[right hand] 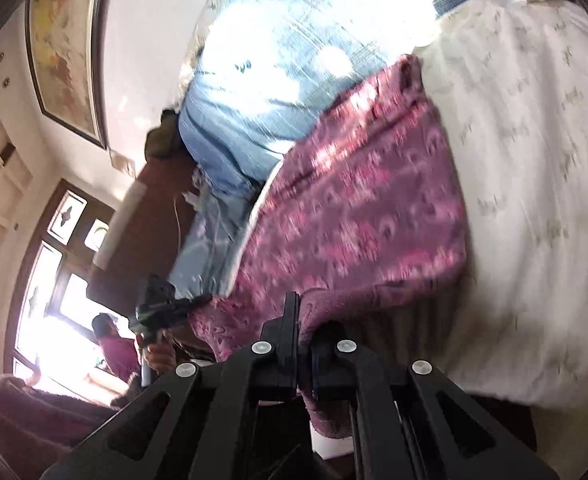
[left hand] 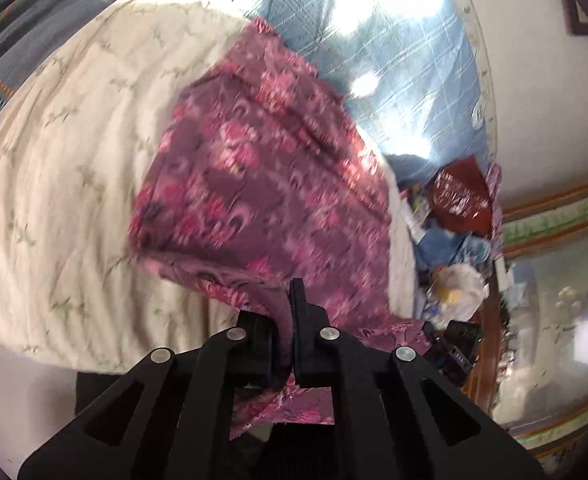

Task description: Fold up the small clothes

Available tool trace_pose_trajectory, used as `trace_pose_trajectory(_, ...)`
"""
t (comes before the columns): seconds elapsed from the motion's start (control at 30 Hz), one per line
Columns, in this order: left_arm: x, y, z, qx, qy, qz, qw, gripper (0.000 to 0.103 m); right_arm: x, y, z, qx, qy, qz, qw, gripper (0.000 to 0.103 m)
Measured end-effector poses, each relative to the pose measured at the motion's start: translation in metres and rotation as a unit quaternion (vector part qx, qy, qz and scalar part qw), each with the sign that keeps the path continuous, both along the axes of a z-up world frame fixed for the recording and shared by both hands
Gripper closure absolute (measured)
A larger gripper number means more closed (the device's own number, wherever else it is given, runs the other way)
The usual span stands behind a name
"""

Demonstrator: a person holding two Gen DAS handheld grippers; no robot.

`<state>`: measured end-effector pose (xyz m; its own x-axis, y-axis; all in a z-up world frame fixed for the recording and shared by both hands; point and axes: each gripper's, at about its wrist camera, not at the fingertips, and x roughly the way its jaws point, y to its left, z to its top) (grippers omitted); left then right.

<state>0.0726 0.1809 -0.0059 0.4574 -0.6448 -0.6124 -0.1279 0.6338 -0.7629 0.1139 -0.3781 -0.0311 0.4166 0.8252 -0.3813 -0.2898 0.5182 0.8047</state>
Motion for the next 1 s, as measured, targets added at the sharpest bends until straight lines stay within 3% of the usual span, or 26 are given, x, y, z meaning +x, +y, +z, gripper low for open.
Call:
trace_pose_trajectory(0.17, 0.040, 0.016, 0.020, -0.005, -0.022, 0.043, 0.9988, 0.099, 0.046, -0.008, 0.017, 0.011, -0.016, -0.047, 0.999, 0.099)
trace_pose_trajectory(0.43, 0.136, 0.034, 0.034, 0.028, -0.034, 0.091, 0.9949, 0.099, 0.145, -0.008, 0.017, 0.024, -0.005, -0.100, 0.995, 0.099)
trace_pose_trajectory(0.57, 0.186, 0.034, 0.014, 0.048, -0.005, 0.094, 0.9944, 0.099, 0.191, -0.002, 0.003, 0.029, 0.013, -0.117, 0.993, 0.098)
trace_pose_trajectory(0.7, 0.224, 0.036, -0.023, 0.063, 0.042, 0.098, 0.9923, 0.099, 0.229, -0.001, -0.030, 0.020, 0.060, -0.145, 0.987, 0.094)
trace_pose_trajectory(0.83, 0.241, 0.040, -0.050, 0.051, 0.071, 0.096, 0.9916, 0.099, 0.244, -0.002, -0.057, 0.012, 0.095, -0.151, 0.984, 0.095)
trace_pose_trajectory(0.93, 0.241, 0.041, -0.048, 0.052, 0.066, 0.080, 0.9933, 0.098, 0.241, -0.003, -0.057, 0.009, 0.096, -0.149, 0.984, 0.094)
trace_pose_trajectory(1.0, 0.236, 0.040, -0.036, 0.060, 0.052, 0.057, 0.9952, 0.088, 0.237, -0.003, -0.050, -0.003, 0.090, -0.145, 0.985, 0.093)
